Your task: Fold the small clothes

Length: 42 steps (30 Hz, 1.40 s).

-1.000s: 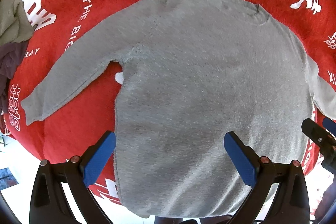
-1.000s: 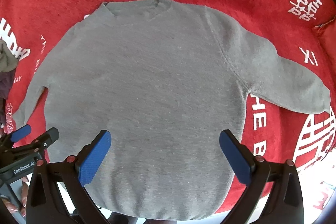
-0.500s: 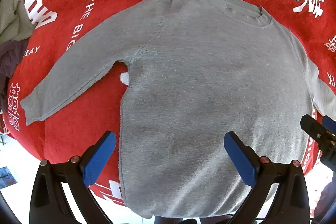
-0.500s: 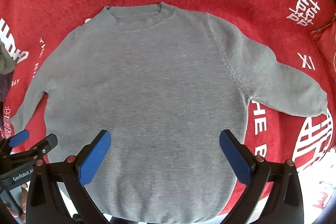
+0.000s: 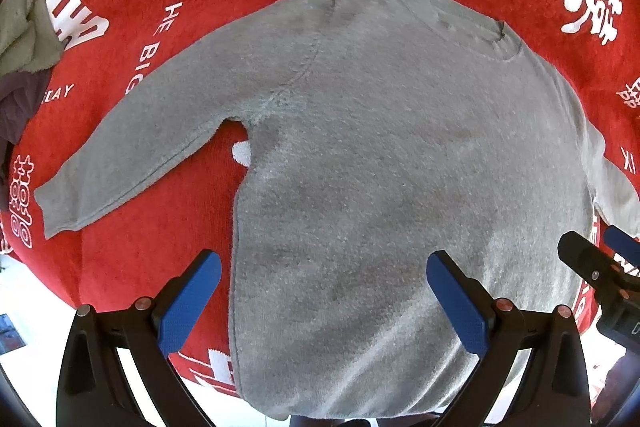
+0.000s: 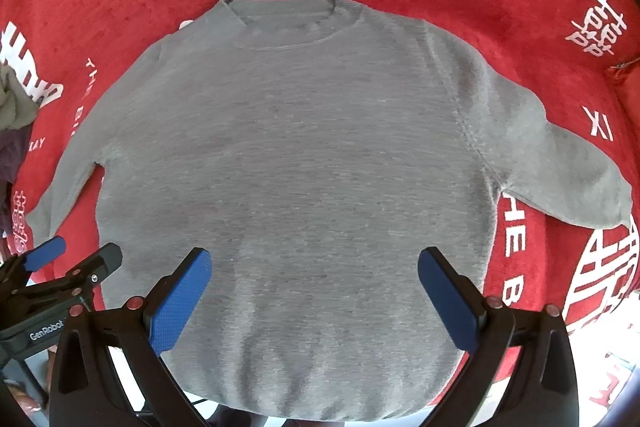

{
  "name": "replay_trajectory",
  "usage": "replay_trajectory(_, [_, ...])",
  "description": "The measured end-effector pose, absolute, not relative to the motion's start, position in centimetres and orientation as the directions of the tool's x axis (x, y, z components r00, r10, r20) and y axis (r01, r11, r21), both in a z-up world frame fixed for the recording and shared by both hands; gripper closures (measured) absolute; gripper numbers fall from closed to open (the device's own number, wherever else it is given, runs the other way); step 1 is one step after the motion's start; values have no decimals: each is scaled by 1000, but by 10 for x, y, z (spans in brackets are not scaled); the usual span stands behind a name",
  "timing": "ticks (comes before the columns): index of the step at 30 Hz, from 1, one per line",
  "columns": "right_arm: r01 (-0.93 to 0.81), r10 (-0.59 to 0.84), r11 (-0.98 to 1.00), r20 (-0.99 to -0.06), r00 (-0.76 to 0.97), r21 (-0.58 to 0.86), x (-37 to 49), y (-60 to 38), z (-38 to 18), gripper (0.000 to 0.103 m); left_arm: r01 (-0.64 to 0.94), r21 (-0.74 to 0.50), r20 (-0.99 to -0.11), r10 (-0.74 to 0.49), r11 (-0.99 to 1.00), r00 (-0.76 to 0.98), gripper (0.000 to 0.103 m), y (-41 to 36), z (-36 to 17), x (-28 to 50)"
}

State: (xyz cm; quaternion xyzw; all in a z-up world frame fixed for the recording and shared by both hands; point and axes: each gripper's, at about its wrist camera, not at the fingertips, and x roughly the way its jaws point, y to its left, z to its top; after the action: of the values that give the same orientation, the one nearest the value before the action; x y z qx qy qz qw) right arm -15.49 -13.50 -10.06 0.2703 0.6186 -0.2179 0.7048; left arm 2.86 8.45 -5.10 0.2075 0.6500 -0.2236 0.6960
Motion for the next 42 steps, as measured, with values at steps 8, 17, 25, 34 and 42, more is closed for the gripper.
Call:
replay_trajectory(8, [625,16,775,-990,137,99,-145,-126,-100,0,561,-52,-996,-87,826,36,0,96,-51,37])
replay_trajectory(17, [574,30,812,-991,134,102,-126,-101,-100,0,342,-293,-949,-314,893,7,0,163,-51,75])
replay_trajectory(25, [510,47,853,-988,145,115,-99,-72,-107,0,-10,-463,-871,-454,886,187,0,297,-77,135])
replay_trajectory(34, [454,59,883,-988,142,118,-78,-41,-121,0,-190,-686,-721,-621,702,307,0,358,-122,155])
replay_trajectory(42, [389,60,914,-985,160,118,-56,-19,-119,0,-210,-715,-688,-618,667,379,0,351,-129,192])
